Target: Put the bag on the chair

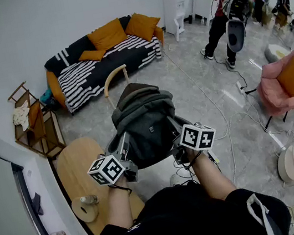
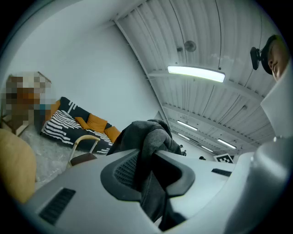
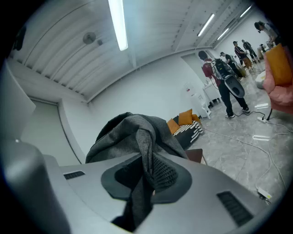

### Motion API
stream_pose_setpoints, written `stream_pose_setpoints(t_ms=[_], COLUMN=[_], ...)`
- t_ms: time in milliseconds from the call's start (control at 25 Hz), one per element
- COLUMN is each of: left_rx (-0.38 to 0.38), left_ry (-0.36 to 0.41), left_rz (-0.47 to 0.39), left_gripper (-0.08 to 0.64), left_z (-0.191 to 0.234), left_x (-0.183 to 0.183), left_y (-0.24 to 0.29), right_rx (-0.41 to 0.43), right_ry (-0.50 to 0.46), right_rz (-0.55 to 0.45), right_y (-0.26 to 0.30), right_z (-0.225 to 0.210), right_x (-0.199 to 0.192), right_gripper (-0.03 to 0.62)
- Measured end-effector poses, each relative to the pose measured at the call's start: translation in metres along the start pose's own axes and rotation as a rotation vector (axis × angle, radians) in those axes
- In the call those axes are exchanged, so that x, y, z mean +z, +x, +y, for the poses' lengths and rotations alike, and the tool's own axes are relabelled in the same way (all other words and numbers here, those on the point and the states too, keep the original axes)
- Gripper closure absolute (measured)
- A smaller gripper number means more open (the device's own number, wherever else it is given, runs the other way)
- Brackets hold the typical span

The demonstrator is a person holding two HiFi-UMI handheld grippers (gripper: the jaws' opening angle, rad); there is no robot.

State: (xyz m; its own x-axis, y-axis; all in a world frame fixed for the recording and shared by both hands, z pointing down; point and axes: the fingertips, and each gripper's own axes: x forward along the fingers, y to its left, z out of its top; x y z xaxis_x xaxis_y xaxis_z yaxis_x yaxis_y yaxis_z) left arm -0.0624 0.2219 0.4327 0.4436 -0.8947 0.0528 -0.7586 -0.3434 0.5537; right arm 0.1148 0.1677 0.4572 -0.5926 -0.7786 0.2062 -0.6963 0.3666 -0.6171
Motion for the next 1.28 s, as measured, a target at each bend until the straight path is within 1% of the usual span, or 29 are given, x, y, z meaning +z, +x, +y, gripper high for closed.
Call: stream_pose_setpoints(t_ms=[240, 360, 520, 600, 720, 840, 1040, 1160, 1280], left_rx=[-0.009, 0.002, 0.019, 0.030, 0.056, 0.074, 0.088, 0.092, 0.096], left_ry=[0.019, 0.020, 0.010, 0.002, -0.005, -0.001, 0.013, 0.007, -0.016], left_rz=[-0.012, -0.004, -0.001, -0.004, -0.013, -0.025, -0.044, -0.037, -0.033], left_gripper=[0.474, 0.474, 0.474, 0.474, 0.474, 0.474, 0.474, 0.474, 0.474], left_z=[0.000, 0.002, 0.008, 0.004, -0.006, -0.012, -0.027, -0.030, -0.028], left_x=[0.002, 0.004, -0.004, -0.001, 0.009, 0.010, 0.004, -0.001, -0.007], left_y=[0.007, 0.020, 0.028, 0.043, 0.073, 0.093, 0.119, 0.132, 0.138], right_rx=[0.018, 0.022, 0.026, 0.040, 0.063, 0.075, 0.129, 0.123, 0.121], right_ry=[0.000, 0.020, 0.040, 0.042, 0.046, 0.049, 0.061, 0.067, 0.067], right_rz=[-0.027, -0.024, -0.024, -0.021, -0.005, 0.004, 0.010, 0.008, 0.022], right_y=[0.002, 0.012, 0.019, 0.025, 0.037, 0.043, 0.046, 0.049, 0.051], right_z=[-0.005, -0.013, -0.025, -0.033, -0.046, -0.061, -0.084, -0.097, -0.106], right_x=[0.001, 0.008, 0.006, 0.021, 0.052, 0.071, 0.089, 0.099, 0.099], right_gripper=[0.528, 0.526, 0.523, 0.522, 0.520, 0.518, 0.517, 0.517, 0.517])
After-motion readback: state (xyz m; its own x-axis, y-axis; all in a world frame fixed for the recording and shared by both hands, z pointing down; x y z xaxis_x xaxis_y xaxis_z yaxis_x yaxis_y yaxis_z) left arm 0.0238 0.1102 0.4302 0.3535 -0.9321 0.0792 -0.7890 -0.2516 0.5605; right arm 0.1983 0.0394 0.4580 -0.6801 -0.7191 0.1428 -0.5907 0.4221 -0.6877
